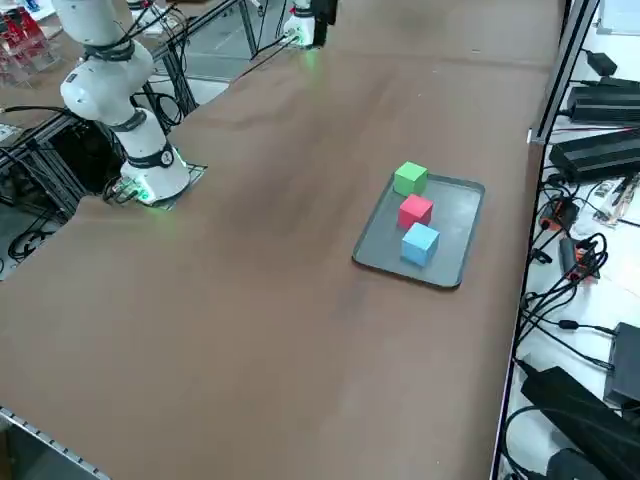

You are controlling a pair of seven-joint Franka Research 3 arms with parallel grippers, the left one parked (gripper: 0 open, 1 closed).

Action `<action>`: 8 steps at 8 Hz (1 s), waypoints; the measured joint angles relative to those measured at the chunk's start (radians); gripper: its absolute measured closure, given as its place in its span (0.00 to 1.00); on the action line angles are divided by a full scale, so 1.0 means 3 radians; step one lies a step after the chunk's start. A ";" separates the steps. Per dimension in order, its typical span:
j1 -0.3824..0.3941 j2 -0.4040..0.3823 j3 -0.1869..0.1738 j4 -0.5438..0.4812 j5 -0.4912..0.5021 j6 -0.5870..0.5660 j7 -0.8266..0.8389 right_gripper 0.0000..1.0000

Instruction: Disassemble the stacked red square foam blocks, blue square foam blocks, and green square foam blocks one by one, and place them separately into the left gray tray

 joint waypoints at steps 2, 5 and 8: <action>0.0019 -0.0227 -0.0051 -0.0518 -0.0001 0.0704 -0.0034 0.00; 0.0033 -0.0819 -0.0205 -0.1530 -0.0027 0.1228 -0.0043 0.00; -0.0059 -0.1058 -0.0232 -0.1749 -0.0024 0.1191 -0.0083 0.00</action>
